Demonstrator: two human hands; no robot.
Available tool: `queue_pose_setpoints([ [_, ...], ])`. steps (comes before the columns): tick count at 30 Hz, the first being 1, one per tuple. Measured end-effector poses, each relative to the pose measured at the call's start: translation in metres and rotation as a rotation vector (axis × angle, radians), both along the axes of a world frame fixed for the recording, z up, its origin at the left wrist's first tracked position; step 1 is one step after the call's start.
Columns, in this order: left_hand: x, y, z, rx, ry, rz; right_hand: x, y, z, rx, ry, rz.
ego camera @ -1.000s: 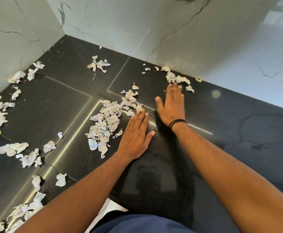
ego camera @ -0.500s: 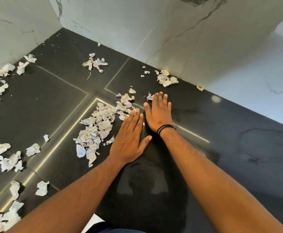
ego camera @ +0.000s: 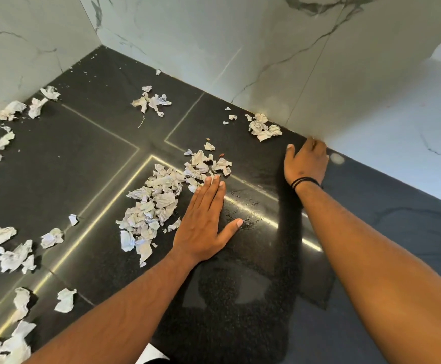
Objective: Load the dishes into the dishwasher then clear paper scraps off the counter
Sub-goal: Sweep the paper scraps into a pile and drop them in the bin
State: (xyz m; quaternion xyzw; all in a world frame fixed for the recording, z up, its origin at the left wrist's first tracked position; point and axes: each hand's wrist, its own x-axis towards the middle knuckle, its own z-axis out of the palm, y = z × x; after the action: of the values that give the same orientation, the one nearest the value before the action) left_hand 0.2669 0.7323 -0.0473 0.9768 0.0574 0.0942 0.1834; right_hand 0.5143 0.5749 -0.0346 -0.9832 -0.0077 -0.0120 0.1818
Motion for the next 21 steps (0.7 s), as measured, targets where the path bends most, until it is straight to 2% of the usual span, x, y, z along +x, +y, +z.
queue_pose_setpoints([
  [2, 0.0, 0.0, 0.0, -0.003, -0.006, 0.012, -0.015, 0.021, 0.002, 0.023, 0.004, 0.079],
  [5, 0.0, -0.001, 0.001, -0.005, -0.015, 0.06, -0.054, 0.063, 0.004, 0.145, 0.0, 0.356],
  [9, 0.001, -0.001, 0.0, -0.041, -0.024, 0.156, -0.11, 0.104, 0.007, 0.338, 0.163, 0.676],
  [12, 0.001, -0.001, -0.001, -0.04, -0.014, 0.157, -0.116, 0.103, 0.011, 0.543, 0.13, 0.639],
  [14, 0.001, -0.001, 0.0, -0.026, -0.003, 0.136, -0.098, 0.092, 0.012, 0.555, 0.029, 0.521],
  [17, 0.001, 0.0, 0.001, -0.029, 0.002, 0.126, -0.045, 0.071, 0.014, 0.486, -0.065, 0.323],
  [21, 0.0, 0.0, 0.002, -0.04, 0.012, 0.114, 0.007, 0.054, 0.011, 0.284, 0.083, 0.324],
])
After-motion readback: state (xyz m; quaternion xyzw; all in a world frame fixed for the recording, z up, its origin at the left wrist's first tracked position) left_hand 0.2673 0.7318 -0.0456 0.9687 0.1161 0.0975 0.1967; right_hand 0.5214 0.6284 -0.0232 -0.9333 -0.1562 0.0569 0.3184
